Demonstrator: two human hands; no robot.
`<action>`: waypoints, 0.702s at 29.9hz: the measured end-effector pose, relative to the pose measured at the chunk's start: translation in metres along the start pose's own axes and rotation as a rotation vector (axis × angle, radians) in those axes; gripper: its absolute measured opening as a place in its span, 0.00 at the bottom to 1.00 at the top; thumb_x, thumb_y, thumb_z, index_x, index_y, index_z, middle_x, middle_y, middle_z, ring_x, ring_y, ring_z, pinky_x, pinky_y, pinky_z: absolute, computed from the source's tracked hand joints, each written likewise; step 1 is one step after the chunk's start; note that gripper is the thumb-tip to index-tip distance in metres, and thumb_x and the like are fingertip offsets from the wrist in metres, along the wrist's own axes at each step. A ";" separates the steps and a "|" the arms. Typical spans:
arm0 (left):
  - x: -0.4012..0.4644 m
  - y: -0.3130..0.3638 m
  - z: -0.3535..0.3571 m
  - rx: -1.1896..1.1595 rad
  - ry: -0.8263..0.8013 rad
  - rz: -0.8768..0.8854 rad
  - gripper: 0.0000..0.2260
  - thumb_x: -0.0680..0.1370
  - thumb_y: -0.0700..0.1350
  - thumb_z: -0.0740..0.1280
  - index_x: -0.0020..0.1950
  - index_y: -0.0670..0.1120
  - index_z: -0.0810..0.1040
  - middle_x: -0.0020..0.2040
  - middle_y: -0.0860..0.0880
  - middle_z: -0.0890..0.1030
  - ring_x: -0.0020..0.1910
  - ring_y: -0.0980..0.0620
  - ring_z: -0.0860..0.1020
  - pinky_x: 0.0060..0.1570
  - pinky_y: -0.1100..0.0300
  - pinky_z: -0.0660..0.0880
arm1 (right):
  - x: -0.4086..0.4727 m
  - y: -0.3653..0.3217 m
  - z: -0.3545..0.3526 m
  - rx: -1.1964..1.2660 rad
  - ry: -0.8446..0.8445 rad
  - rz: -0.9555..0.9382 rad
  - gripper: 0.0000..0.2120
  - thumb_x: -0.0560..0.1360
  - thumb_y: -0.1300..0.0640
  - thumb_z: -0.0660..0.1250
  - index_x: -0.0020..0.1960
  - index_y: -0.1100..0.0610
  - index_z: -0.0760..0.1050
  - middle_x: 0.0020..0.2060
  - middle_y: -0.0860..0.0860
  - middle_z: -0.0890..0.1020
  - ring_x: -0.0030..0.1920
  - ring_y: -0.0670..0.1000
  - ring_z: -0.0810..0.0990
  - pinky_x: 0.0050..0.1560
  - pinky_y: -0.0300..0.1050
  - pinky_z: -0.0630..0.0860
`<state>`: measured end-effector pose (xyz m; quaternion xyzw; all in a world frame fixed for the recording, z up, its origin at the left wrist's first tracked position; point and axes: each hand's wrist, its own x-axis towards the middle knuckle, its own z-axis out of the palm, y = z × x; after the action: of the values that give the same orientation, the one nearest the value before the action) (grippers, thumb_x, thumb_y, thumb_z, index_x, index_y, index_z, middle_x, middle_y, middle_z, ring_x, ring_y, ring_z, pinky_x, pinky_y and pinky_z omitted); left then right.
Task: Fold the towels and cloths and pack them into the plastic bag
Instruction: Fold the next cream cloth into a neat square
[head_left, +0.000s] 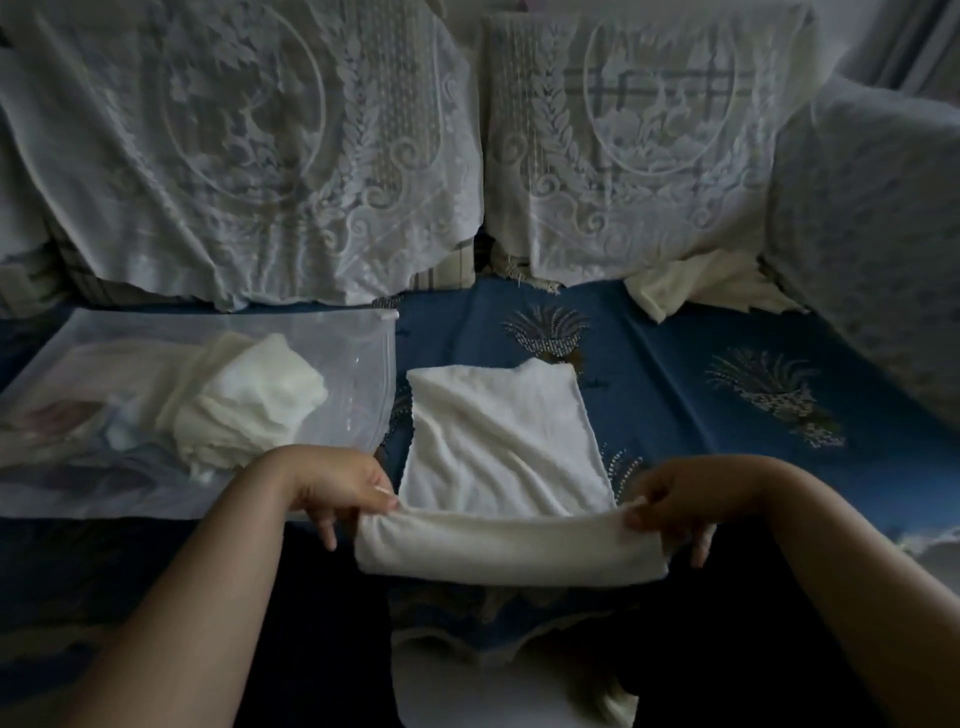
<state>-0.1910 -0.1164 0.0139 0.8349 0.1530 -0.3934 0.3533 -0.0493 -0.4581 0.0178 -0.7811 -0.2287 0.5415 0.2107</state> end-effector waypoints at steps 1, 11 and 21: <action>0.003 0.003 -0.001 0.003 0.024 -0.037 0.10 0.81 0.48 0.60 0.51 0.44 0.77 0.34 0.50 0.78 0.26 0.59 0.75 0.25 0.65 0.75 | 0.005 -0.001 -0.002 0.007 0.022 0.001 0.08 0.79 0.55 0.62 0.44 0.56 0.76 0.31 0.51 0.79 0.30 0.44 0.79 0.33 0.40 0.80; 0.079 0.064 -0.059 -0.007 1.190 0.139 0.23 0.79 0.50 0.62 0.73 0.47 0.63 0.71 0.44 0.67 0.65 0.43 0.71 0.59 0.49 0.70 | 0.112 -0.046 -0.091 0.124 1.011 -0.275 0.30 0.75 0.50 0.68 0.72 0.57 0.61 0.65 0.57 0.71 0.62 0.55 0.74 0.62 0.51 0.73; 0.149 0.031 -0.016 0.330 0.747 -0.069 0.25 0.77 0.57 0.63 0.70 0.46 0.65 0.72 0.43 0.62 0.65 0.40 0.69 0.60 0.48 0.71 | 0.160 -0.032 -0.054 -0.427 0.704 0.184 0.40 0.72 0.47 0.70 0.76 0.53 0.52 0.73 0.59 0.58 0.68 0.64 0.66 0.65 0.58 0.68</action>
<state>-0.0698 -0.1302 -0.0785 0.9601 0.2336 -0.0940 0.1214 0.0471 -0.3427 -0.0659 -0.9617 -0.1793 0.1984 0.0602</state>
